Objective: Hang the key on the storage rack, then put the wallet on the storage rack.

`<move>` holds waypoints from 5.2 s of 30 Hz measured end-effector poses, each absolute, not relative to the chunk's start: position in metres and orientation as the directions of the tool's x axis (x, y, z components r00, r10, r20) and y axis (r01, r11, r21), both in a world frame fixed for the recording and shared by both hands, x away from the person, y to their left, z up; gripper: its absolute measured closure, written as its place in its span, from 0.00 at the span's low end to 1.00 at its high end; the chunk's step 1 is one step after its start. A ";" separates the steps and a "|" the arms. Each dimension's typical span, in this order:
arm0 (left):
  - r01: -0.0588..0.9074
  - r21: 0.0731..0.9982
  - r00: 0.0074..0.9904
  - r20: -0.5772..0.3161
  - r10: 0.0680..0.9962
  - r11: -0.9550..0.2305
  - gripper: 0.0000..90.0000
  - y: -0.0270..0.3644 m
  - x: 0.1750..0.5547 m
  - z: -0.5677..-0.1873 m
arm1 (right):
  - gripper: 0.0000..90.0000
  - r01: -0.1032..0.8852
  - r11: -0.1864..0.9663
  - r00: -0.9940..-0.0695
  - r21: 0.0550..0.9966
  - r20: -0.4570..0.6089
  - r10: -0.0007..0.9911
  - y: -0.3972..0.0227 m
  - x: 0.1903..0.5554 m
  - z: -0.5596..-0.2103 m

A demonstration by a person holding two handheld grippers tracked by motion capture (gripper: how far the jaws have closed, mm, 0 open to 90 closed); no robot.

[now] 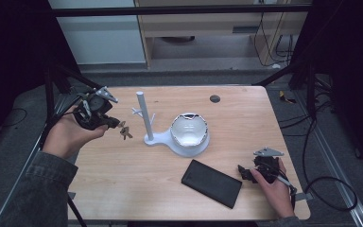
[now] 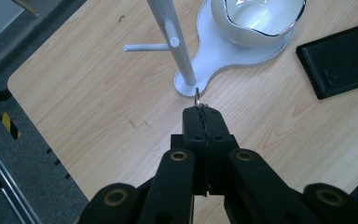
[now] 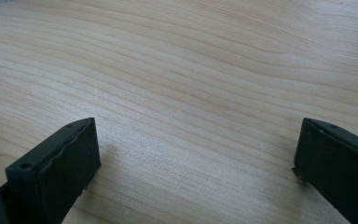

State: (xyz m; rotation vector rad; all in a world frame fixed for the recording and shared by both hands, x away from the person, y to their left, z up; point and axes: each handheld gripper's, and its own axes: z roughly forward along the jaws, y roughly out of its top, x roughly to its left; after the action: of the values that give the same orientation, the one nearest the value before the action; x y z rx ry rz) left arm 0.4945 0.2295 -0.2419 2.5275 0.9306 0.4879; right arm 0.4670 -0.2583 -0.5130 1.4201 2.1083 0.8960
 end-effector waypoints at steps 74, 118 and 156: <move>0.425 0.618 0.658 0.291 0.694 -0.662 0.47 0.205 0.494 -0.260 | 0.00 0.638 0.267 -0.378 0.722 -0.009 0.926 -0.259 0.466 -0.513; 0.407 0.713 0.790 0.040 0.612 -0.572 0.15 0.123 0.433 -0.469 | 0.23 0.542 0.255 -0.380 0.801 -0.037 0.924 -0.263 0.435 -0.488; 0.371 0.593 0.851 0.091 0.517 -0.715 1.00 0.100 0.432 -0.484 | 0.50 0.491 0.375 -0.485 0.787 -0.111 0.868 -0.241 0.425 -0.486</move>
State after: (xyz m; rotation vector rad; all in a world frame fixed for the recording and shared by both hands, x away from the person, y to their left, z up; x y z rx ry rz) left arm 0.4315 0.1001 -0.4840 2.4470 0.6455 0.3363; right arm 0.4249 -0.2414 -0.4863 1.1677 2.1209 0.9570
